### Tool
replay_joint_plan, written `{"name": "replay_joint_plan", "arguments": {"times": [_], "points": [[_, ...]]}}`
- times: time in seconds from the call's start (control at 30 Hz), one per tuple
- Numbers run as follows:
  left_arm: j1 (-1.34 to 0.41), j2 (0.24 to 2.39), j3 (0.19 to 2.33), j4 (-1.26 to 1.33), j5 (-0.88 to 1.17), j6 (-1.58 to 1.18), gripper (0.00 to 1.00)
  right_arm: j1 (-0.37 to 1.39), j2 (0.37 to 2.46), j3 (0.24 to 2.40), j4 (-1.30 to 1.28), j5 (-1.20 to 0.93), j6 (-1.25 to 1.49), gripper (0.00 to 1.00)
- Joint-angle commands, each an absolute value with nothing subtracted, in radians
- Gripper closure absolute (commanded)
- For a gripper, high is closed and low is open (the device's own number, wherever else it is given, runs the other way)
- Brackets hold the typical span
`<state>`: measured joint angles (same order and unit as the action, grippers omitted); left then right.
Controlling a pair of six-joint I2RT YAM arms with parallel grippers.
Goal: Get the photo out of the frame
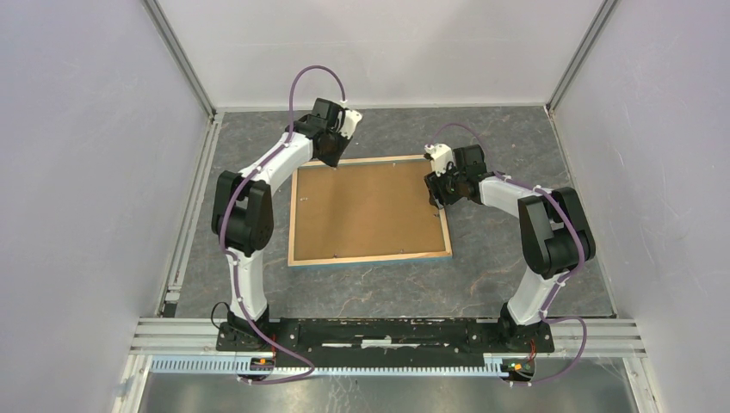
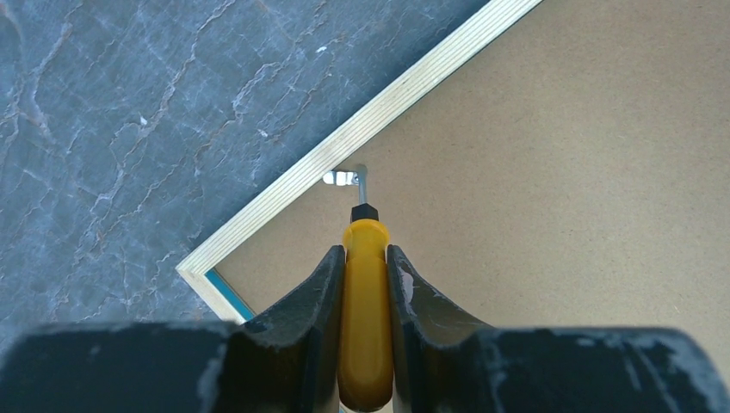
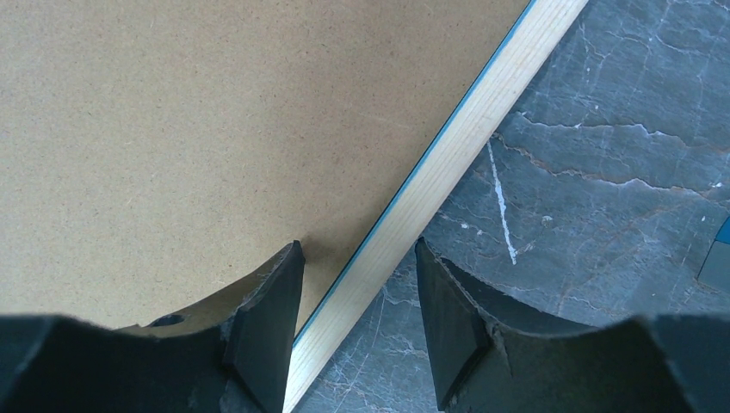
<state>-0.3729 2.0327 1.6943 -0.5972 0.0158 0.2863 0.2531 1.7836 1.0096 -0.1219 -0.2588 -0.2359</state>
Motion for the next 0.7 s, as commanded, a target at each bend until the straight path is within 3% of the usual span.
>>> {"name": "replay_joint_plan", "arguments": {"times": [0.0, 0.67], "points": [[-0.362, 2.034, 1.714, -0.593, -0.059, 0.309, 0.98, 0.246, 1.831, 1.003, -0.178, -0.201, -0.253, 0.43], [-0.359, 1.972, 1.613, -0.622, 0.043, 0.365, 0.98, 0.245, 1.833, 1.008, -0.179, -0.2, -0.252, 0.43]]}}
